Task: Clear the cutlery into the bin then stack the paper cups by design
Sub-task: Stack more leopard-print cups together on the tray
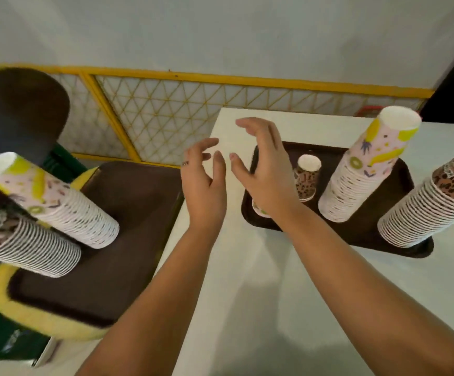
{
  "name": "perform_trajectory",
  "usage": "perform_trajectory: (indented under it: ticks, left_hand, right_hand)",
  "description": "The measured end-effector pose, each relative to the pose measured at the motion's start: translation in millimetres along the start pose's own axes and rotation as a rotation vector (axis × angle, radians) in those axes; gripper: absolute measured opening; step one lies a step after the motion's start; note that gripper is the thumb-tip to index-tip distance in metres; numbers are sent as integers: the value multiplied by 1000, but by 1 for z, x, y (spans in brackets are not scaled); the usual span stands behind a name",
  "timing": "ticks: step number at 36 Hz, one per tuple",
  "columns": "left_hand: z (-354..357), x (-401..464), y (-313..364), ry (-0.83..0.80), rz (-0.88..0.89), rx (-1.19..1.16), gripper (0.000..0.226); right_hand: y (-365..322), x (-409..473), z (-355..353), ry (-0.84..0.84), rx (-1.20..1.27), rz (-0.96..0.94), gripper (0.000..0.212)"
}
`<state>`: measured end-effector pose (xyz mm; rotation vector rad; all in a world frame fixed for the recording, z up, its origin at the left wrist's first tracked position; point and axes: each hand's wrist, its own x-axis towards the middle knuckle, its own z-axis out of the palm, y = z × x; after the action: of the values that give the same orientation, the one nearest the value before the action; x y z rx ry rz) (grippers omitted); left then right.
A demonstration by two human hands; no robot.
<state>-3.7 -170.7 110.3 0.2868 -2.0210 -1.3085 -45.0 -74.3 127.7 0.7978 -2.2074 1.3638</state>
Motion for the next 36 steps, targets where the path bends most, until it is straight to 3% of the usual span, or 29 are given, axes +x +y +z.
perform_trajectory:
  ticks: [11,19,22,28,36]
  left_hand:
    - [-150,-10,-71,234,-88,283,43]
    - [-231,-16,-116,488,-159,385,76]
    - [-254,-14,-134,561,-289,350,89]
    - [-294,-6,-183,445,-427,229,106]
    - [-313,-7,-214,262,-427,138,84]
  right_hand:
    - [-76,-18,124,-171,110,-81,37]
    - [-129,-31,200,-293,188,-122,39]
    - [-146,-32,225,-360,227,-131,40]
    - [-174,-36,271,-465,327,-77,56]
    - [-191,-43,320,-604,253,20,86]
